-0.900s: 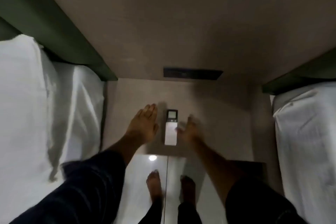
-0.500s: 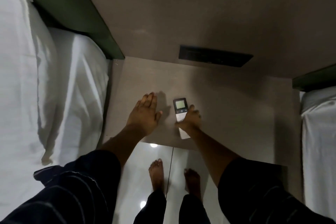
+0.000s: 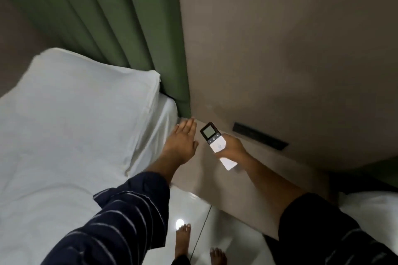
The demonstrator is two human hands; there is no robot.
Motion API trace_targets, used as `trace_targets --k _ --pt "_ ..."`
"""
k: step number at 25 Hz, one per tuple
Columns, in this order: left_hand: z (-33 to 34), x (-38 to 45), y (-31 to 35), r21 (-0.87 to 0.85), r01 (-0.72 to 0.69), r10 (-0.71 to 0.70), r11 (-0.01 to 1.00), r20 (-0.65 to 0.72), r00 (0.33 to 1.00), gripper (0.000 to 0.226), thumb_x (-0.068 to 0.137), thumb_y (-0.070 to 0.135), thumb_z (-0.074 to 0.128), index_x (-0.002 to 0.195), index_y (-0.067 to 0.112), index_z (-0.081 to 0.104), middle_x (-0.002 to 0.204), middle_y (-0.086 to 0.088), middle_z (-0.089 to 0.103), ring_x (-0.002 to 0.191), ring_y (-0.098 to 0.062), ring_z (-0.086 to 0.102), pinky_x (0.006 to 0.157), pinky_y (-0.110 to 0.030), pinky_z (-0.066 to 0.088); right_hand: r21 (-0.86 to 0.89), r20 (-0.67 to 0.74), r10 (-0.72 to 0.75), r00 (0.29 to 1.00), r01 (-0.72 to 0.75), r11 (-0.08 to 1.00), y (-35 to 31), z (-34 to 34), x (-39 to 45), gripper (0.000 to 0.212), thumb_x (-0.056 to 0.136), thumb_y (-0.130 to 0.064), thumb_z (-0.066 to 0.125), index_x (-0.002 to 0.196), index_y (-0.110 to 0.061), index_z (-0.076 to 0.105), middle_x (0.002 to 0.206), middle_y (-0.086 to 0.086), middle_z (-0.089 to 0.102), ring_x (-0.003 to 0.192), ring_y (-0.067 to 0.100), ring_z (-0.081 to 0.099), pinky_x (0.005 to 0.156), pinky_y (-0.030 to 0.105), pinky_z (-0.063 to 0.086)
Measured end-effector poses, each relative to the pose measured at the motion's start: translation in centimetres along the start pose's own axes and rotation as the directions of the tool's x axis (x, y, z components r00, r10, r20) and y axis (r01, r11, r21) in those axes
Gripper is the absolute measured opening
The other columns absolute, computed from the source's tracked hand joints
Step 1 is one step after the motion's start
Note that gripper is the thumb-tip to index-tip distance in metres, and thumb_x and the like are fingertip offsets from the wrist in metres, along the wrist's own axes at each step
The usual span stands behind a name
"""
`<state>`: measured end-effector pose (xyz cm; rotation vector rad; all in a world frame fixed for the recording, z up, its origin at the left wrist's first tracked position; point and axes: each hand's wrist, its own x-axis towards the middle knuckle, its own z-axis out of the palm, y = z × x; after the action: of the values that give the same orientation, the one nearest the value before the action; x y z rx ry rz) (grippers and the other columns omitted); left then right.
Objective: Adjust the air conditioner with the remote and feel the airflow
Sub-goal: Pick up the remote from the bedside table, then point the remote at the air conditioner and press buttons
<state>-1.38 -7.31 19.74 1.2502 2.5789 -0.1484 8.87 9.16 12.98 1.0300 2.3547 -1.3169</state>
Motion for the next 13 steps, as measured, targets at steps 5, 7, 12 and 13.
trace_targets --k 5,7,12,13 --pt "-17.3 -8.9 -7.2 0.04 0.225 -0.203 0.973 -0.303 0.931 0.066 0.101 0.039 0.028 0.156 0.008 0.008 0.165 -0.007 0.005 0.152 -0.021 0.007 0.122 -0.035 0.01 0.073 0.069 -0.395 0.916 0.391 0.918 -20.3 -4.9 -6.1 0.03 0.068 -0.012 0.076 0.092 -0.019 0.06 0.088 0.009 0.068 0.08 0.027 0.066 0.078 0.045 0.056" --pt "-22.3 -14.6 -10.4 0.082 0.344 -0.288 0.936 -0.386 0.876 0.066 0.101 0.04 0.027 0.156 0.009 0.007 0.165 -0.005 0.003 0.152 -0.021 0.005 0.122 -0.035 0.01 0.171 0.095 -0.524 0.846 0.505 0.846 -27.5 -4.1 -10.1 0.012 0.078 -0.022 0.07 0.085 -0.019 0.062 0.079 0.012 0.071 0.068 0.029 0.067 0.071 0.048 0.058" --pt "-32.4 -32.9 -18.0 0.166 0.621 -0.455 0.766 -0.543 0.706 0.067 0.101 0.04 0.028 0.156 0.011 0.004 0.165 -0.003 0.001 0.152 -0.019 0.003 0.123 -0.036 0.006 0.295 0.254 -0.697 0.67 0.633 0.716 -43.8 1.9 -21.6 0.019 0.088 -0.027 0.057 0.094 -0.009 0.061 0.08 0.016 0.072 0.058 0.027 0.066 0.057 0.032 0.055" --pt "-34.2 -37.2 -19.4 0.171 0.674 -0.489 0.719 -0.565 0.664 0.067 0.101 0.04 0.029 0.156 0.01 0.005 0.165 -0.004 0.002 0.152 -0.02 0.004 0.123 -0.036 0.007 0.347 0.313 -0.722 0.618 0.633 0.692 -46.7 3.6 -24.4 0.017 0.09 -0.024 0.054 0.096 -0.009 0.058 0.08 0.018 0.07 0.057 0.028 0.064 0.056 0.03 0.054"
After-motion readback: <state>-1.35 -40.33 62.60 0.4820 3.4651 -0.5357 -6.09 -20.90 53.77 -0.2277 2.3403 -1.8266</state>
